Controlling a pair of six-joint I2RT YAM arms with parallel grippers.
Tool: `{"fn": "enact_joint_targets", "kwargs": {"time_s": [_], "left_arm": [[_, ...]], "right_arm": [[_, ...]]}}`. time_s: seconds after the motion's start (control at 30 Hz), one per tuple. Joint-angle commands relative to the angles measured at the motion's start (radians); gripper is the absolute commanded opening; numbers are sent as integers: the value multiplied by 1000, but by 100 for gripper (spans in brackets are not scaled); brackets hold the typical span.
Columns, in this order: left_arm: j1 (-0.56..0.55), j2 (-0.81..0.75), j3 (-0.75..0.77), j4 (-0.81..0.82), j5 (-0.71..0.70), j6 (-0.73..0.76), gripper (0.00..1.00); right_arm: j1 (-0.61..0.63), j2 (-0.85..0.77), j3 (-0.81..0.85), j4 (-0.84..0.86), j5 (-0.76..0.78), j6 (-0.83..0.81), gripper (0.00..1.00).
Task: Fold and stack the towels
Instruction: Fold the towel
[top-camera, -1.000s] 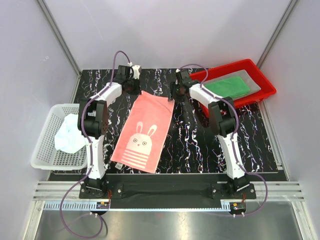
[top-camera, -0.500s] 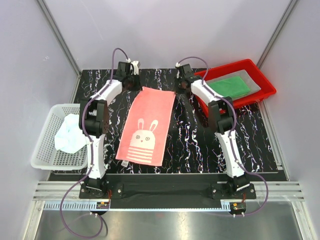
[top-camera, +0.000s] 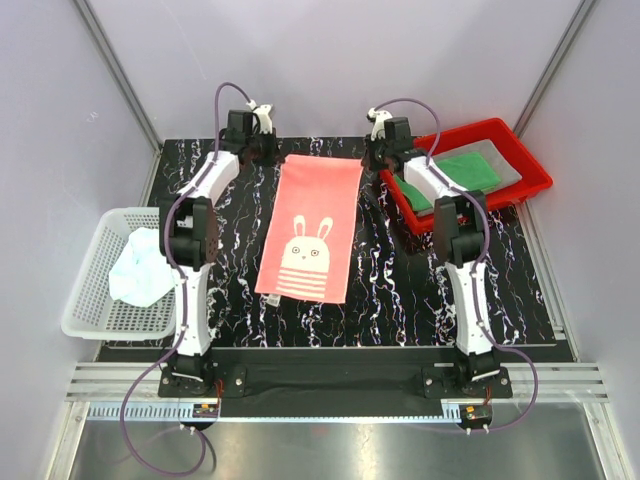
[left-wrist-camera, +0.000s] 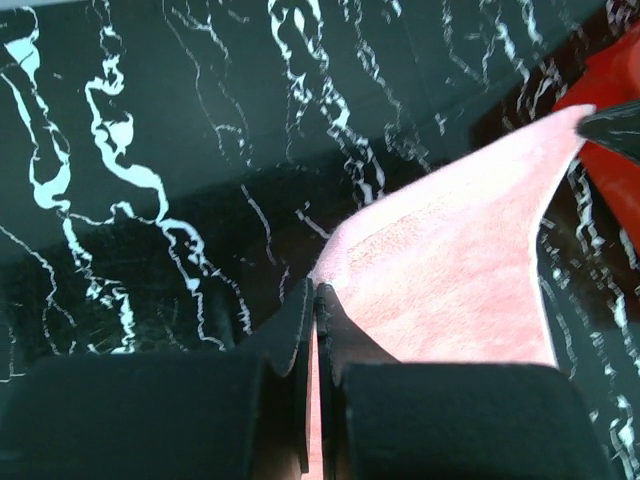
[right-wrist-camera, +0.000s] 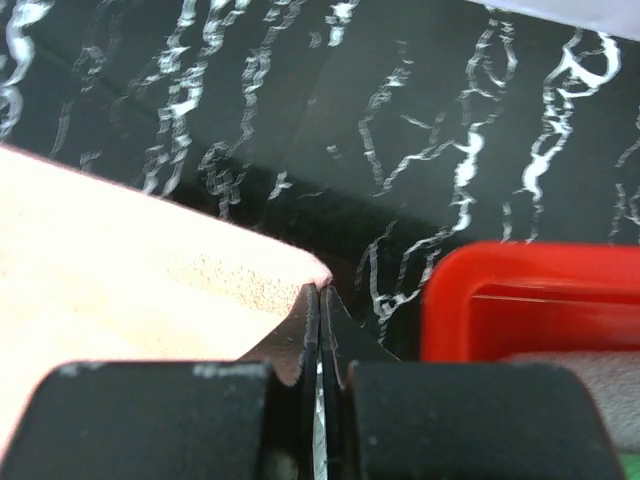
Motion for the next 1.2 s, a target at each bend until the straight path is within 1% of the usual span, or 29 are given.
{"fn": "enact_joint_targets", "kwargs": {"time_s": [0.0, 0.03, 0.07, 0.1, 0.17, 0.2, 0.27, 0.3, 0.37, 0.4, 0.43, 0.5, 0.63, 0.67, 0.77, 0.87, 0.97, 1.0, 1.03, 1.07, 1.17], "left_arm": [[29, -101, -61, 41, 55, 98, 0], [27, -142, -89, 50, 56, 115, 0], [27, -167, -139, 57, 46, 123, 0], [29, -211, -171, 63, 42, 133, 0], [29, -258, -246, 78, 27, 149, 0], [29, -275, -263, 77, 26, 149, 0], [30, -328, -299, 66, 22, 177, 0], [29, -350, -340, 66, 22, 175, 0], [29, -403, -389, 75, 26, 167, 0], [29, -420, -411, 78, 29, 164, 0], [29, -439, -466, 89, 31, 158, 0], [27, -489, -521, 98, 20, 158, 0], [27, -575, -645, 124, -4, 158, 0], [27, -591, -705, 135, -19, 131, 0], [27, -641, -779, 147, -47, 115, 0], [27, -683, -811, 132, -50, 85, 0], [24, -747, -923, 179, -29, 40, 0], [18, -762, -960, 170, -59, 45, 0], [4, -778, -968, 150, -60, 54, 0], [-17, -802, -969, 130, -114, 60, 0], [-20, -844, -1021, 112, -119, 42, 0]], "right_arm": [[10, -198, -140, 141, -66, -49, 0], [17, -232, -183, 163, -66, -54, 0], [24, -299, -222, 180, -59, -66, 0], [39, -330, -289, 192, -51, -77, 0], [61, -416, -348, 197, -20, -98, 0], [70, -444, -409, 195, -17, -103, 0], [95, -514, -470, 198, -6, -104, 0], [105, -537, -533, 201, -2, -101, 0], [136, -603, -593, 207, 14, -86, 0], [144, -623, -654, 212, 20, -80, 0], [167, -645, -685, 218, 26, -72, 0], [187, -698, -756, 220, 18, -65, 0], [231, -749, -843, 229, 43, -48, 0], [234, -764, -860, 229, 46, -34, 0], [260, -803, -926, 234, 58, -11, 0], [309, -844, -991, 232, 84, 40, 0], [362, -893, -1056, 224, 133, 57, 0], [383, -909, -1087, 220, 147, 66, 0], [392, -924, -1106, 220, 152, 70, 0], [401, -956, -1122, 221, 162, 72, 0], [426, -1004, -1178, 205, 175, 84, 0]]}}
